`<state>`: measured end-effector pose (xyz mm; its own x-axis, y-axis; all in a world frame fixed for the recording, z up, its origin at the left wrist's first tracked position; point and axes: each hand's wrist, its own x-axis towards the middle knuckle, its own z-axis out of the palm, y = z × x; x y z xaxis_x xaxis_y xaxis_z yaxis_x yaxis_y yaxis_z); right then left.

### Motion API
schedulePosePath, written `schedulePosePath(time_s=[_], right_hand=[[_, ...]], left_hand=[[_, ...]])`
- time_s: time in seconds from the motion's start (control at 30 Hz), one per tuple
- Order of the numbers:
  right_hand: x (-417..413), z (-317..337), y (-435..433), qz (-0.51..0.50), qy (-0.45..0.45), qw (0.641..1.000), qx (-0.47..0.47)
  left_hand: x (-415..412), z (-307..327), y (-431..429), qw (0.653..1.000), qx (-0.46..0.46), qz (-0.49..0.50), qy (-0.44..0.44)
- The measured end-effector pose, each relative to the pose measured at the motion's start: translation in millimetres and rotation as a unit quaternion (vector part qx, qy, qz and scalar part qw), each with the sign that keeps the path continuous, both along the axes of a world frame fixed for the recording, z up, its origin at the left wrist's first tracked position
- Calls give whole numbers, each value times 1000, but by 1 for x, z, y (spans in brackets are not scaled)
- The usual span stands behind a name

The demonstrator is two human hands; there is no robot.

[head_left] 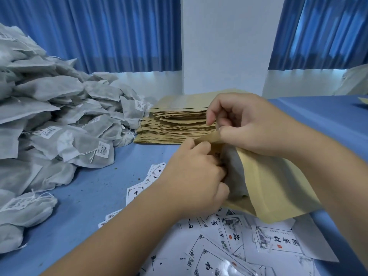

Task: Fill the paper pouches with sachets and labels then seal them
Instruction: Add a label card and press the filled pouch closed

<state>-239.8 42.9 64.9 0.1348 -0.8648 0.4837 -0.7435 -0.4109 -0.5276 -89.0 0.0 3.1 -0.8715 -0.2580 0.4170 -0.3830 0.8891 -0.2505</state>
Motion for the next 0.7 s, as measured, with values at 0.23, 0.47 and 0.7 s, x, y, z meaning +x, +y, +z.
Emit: schedulePosePath(time_s=[0.23,0.47,0.7], right_hand=[[-4,-3,3,-16,-7,1000,-9],[3,-7,23,-32,61,994,-81],[-3,-18,66,-116,151,981,-48]], left_hand=[[16,-7,-25,929,118,-67,343],[3,-8,-32,954,225,-24,198],[-32,19,-17,963,183,-1,198]])
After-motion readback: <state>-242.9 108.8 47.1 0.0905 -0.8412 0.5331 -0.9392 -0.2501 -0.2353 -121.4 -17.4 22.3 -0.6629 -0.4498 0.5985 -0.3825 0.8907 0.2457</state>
